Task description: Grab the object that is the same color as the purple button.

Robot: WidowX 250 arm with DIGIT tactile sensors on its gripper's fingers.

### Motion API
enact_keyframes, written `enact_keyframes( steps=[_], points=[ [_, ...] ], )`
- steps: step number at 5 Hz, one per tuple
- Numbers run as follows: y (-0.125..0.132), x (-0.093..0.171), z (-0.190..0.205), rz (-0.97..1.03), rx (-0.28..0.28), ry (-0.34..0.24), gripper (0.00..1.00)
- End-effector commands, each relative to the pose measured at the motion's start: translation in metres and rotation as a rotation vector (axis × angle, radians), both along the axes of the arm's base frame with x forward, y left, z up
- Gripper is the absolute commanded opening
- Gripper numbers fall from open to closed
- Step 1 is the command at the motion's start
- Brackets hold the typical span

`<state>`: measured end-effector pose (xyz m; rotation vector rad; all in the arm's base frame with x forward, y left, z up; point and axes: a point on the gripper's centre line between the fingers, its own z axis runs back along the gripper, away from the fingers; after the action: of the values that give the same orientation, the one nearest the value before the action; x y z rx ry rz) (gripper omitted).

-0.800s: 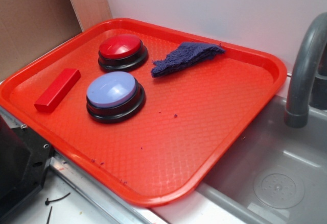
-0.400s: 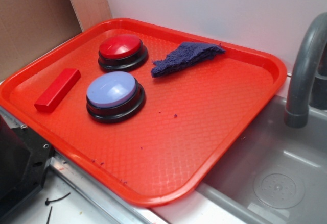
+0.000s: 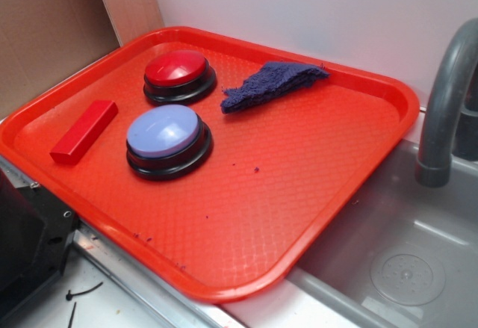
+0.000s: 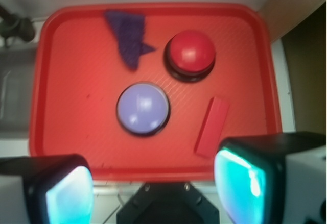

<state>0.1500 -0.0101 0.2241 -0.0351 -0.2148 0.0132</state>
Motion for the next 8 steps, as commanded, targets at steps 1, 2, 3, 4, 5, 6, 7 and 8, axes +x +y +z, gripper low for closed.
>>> enact_keyframes(
  steps=[1, 2, 3, 4, 5, 6, 7, 8],
  points=[
    [0.001, 0.057, -0.03, 0.047, 0.029, -0.135, 1.0],
    [-0.011, 0.098, -0.061, 0.039, 0.026, -0.169, 1.0],
    [-0.017, 0.125, -0.085, 0.069, 0.083, -0.174, 1.0],
    [-0.02, 0.151, -0.111, 0.054, 0.124, -0.18, 1.0],
    [-0.019, 0.165, -0.137, 0.043, 0.092, -0.155, 1.0],
    [-0.022, 0.179, -0.16, -0.022, 0.002, -0.128, 1.0],
    [-0.027, 0.186, -0.173, -0.059, -0.031, -0.106, 1.0],
    [-0.016, 0.199, -0.187, -0.046, -0.013, -0.08, 1.0]
  ],
)
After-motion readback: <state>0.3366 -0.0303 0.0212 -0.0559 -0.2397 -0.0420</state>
